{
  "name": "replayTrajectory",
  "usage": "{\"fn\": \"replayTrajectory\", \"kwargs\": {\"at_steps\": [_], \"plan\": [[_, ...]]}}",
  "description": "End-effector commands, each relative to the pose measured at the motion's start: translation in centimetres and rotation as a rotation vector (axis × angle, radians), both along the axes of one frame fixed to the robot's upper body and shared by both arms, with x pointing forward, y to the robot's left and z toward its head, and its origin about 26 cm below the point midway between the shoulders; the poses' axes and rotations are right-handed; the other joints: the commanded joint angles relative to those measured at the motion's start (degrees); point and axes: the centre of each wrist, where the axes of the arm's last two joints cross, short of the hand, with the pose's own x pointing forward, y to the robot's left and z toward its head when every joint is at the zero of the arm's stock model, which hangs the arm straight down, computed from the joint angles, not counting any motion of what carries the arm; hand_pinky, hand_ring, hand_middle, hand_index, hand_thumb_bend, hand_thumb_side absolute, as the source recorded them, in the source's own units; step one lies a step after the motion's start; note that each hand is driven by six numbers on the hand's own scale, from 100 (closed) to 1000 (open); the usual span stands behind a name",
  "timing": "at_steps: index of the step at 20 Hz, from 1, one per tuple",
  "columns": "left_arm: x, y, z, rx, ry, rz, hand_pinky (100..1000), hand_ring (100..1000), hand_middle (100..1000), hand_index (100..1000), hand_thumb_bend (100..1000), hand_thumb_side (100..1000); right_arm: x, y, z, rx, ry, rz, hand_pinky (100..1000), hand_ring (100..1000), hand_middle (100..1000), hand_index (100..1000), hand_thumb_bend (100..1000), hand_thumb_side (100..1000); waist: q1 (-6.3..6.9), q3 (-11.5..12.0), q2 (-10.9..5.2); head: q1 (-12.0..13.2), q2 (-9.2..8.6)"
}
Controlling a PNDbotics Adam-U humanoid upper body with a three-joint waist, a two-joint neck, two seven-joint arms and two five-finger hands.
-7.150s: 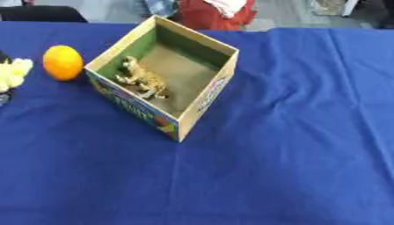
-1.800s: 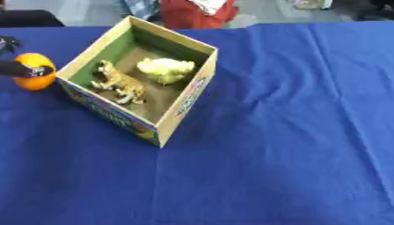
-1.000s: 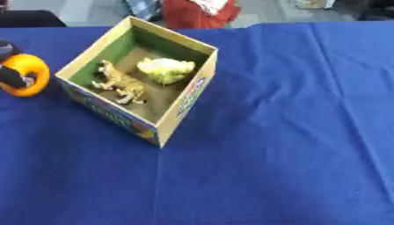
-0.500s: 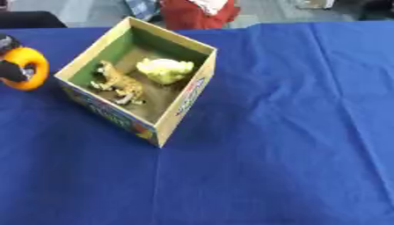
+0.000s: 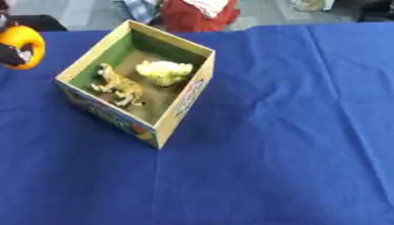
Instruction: Pick up objects on the table and place them in the box.
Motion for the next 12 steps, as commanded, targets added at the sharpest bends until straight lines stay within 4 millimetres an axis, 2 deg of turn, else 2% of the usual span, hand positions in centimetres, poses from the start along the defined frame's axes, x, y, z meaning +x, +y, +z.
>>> {"fn": "replayTrajectory", "kwargs": {"at_steps": [1,5,12], "plan": [[-1.1,-0.7,2.9,0.055,-0.119,-0.035,316,610,560,700,100,184,-0.4,-0.2,0.8,-0.01,-0.031,-0.009,697,729,583,822,100,950,-0.04,0.0,-1.81,0.0,0.11],[-1.5,-3.0,4.0,0.083,-0.207,-0.157,313,613,566,707,100,229,-0.4,-0.1,0.8,-0.009,-0.03,-0.008,696,729,583,822,100,951,0.05,0.0,-2.04,0.1,0.07],[-2.0,-9.1,5.6,0.156,-0.347,-0.304,307,611,532,674,100,282,-0.4,0.4,0.9,-0.015,-0.027,0.017,696,730,583,821,100,953,0.02,-0.3,-2.45,0.9,0.48]]}}
